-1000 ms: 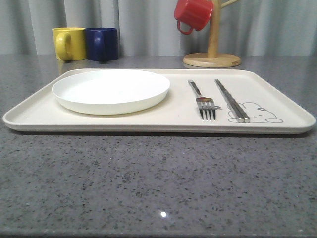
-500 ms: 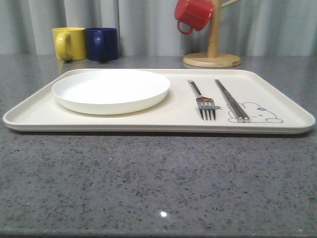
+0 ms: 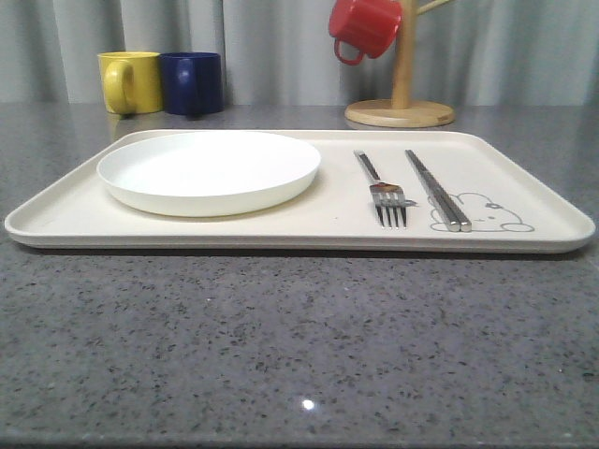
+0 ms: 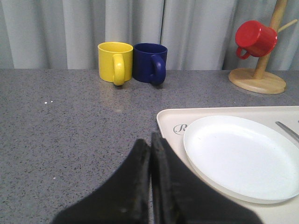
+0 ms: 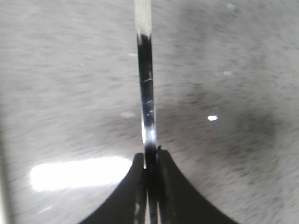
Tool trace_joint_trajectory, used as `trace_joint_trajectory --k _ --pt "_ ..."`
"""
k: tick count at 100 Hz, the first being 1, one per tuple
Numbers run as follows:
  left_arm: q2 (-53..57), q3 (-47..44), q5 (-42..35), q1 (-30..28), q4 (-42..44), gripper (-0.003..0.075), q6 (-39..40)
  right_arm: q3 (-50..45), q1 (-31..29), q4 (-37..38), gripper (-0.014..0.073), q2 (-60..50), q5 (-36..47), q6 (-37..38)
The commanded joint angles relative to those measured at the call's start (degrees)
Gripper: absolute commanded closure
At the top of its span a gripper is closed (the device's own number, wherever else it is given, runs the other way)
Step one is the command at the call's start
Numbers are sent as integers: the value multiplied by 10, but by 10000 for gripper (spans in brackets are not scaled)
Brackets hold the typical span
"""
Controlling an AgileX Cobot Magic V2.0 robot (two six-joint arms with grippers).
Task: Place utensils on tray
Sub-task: 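Move the right gripper back and grasp the silver spoon, then lower the spoon onto the tray beside the chopsticks and open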
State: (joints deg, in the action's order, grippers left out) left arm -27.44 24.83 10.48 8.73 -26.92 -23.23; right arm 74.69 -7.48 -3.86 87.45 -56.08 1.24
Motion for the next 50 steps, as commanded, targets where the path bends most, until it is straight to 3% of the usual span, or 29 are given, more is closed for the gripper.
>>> trace_joint_trajectory --k 1,32,50 --pt "-4 15 -43 2 -4 738 0 26 32 -11 617 -46 1 28" --pt "-4 15 -43 2 -4 738 0 25 203 14 617 -37 44 149" --pt "-4 15 -43 2 -4 738 0 25 261 71 617 2 61 224"
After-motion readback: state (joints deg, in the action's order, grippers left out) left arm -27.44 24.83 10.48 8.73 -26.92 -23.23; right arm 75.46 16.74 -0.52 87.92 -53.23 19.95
